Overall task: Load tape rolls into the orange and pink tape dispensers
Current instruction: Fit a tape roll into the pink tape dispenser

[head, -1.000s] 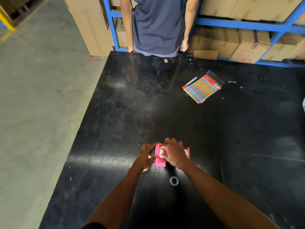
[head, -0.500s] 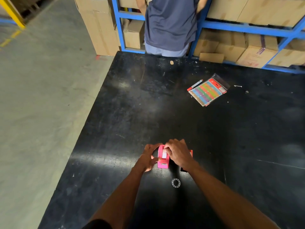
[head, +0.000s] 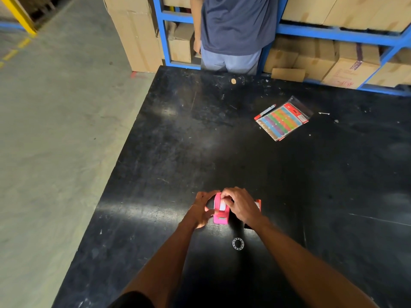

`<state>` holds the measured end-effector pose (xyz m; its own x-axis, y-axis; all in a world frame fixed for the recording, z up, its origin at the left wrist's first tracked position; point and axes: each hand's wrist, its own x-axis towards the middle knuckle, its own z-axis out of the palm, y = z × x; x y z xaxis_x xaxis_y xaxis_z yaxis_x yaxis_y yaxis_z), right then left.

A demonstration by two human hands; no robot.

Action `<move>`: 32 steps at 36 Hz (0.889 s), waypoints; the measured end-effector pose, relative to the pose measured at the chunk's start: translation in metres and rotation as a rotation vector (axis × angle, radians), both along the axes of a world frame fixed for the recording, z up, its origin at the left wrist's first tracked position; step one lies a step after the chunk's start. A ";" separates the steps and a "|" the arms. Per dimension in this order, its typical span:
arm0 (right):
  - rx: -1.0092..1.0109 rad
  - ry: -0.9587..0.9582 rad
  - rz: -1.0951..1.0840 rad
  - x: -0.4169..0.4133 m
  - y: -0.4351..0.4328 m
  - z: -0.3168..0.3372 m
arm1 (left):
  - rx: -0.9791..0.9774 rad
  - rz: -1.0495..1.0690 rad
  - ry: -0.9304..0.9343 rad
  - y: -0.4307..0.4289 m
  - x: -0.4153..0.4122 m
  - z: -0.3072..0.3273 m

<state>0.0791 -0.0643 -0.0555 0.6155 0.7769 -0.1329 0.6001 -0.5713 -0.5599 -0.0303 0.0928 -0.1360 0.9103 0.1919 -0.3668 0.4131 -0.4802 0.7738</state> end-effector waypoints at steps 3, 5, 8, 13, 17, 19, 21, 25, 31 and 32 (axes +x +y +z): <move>0.015 -0.001 0.000 0.000 0.001 -0.001 | -0.021 0.012 0.002 -0.002 -0.002 0.006; 0.013 -0.015 -0.017 0.000 0.000 -0.004 | -0.028 0.017 -0.004 -0.002 -0.003 0.007; 0.032 -0.038 -0.012 -0.004 -0.001 -0.002 | -0.042 0.031 -0.011 -0.003 -0.003 0.008; 0.049 -0.111 0.043 -0.022 -0.016 0.004 | -0.018 0.035 -0.026 -0.003 -0.004 0.010; 0.058 -0.150 0.082 -0.044 -0.032 -0.004 | -0.045 0.035 -0.027 -0.003 -0.004 0.011; 0.053 -0.150 0.092 -0.054 -0.037 -0.011 | -0.052 0.040 -0.016 -0.003 -0.003 0.011; 0.054 -0.152 0.085 -0.062 -0.040 -0.015 | -0.064 0.060 -0.011 -0.003 -0.003 0.012; 0.059 -0.166 0.047 -0.069 -0.038 -0.015 | -0.055 0.052 -0.022 -0.006 -0.004 0.013; 0.001 -0.196 0.076 -0.071 -0.037 -0.020 | -0.023 0.054 -0.022 -0.008 -0.004 0.017; -0.005 -0.196 0.076 -0.072 -0.036 -0.020 | -0.023 0.055 -0.021 -0.008 -0.004 0.018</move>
